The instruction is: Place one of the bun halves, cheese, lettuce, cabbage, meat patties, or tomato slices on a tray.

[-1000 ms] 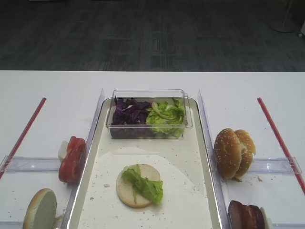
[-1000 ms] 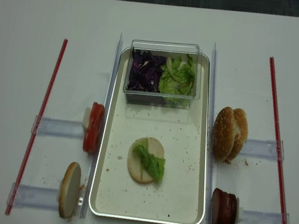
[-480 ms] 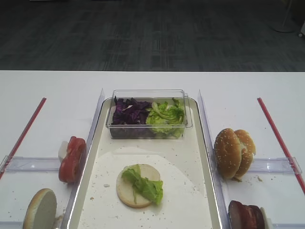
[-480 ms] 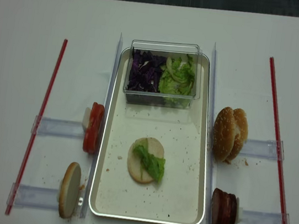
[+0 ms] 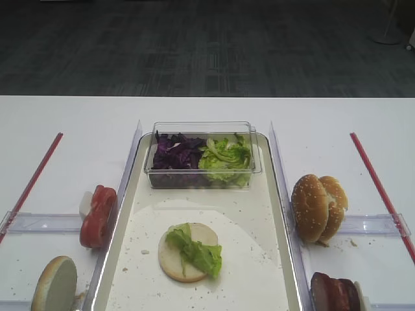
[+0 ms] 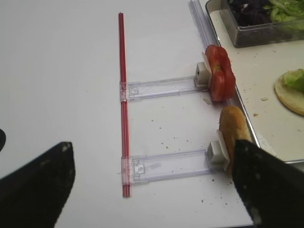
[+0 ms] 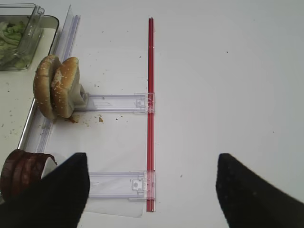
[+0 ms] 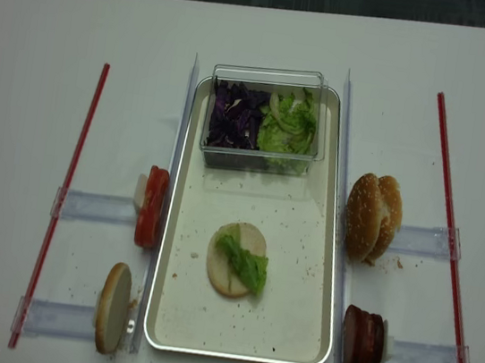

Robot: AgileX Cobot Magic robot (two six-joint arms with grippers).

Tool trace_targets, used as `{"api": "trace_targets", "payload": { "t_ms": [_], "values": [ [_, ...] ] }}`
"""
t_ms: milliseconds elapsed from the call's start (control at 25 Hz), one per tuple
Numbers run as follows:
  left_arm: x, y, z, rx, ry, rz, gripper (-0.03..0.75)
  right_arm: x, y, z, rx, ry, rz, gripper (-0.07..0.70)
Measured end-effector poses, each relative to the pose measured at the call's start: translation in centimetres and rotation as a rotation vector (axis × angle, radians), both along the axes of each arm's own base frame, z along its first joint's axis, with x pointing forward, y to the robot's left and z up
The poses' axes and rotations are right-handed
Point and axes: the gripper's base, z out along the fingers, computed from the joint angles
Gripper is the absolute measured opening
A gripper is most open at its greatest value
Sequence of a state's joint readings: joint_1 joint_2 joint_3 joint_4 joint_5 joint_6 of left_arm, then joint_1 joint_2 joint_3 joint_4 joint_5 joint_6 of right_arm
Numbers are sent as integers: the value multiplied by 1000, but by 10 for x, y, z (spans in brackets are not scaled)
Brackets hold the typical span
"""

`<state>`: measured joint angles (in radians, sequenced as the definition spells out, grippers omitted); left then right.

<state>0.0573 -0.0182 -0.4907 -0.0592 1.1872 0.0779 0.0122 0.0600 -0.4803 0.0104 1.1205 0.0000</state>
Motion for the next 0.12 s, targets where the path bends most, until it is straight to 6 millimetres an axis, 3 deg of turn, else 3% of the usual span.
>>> {"api": "trace_targets", "payload": {
  "t_ms": [120],
  "values": [
    [0, 0, 0, 0, 0, 0, 617, 0, 0, 0, 0, 0, 0, 571]
  ]
}}
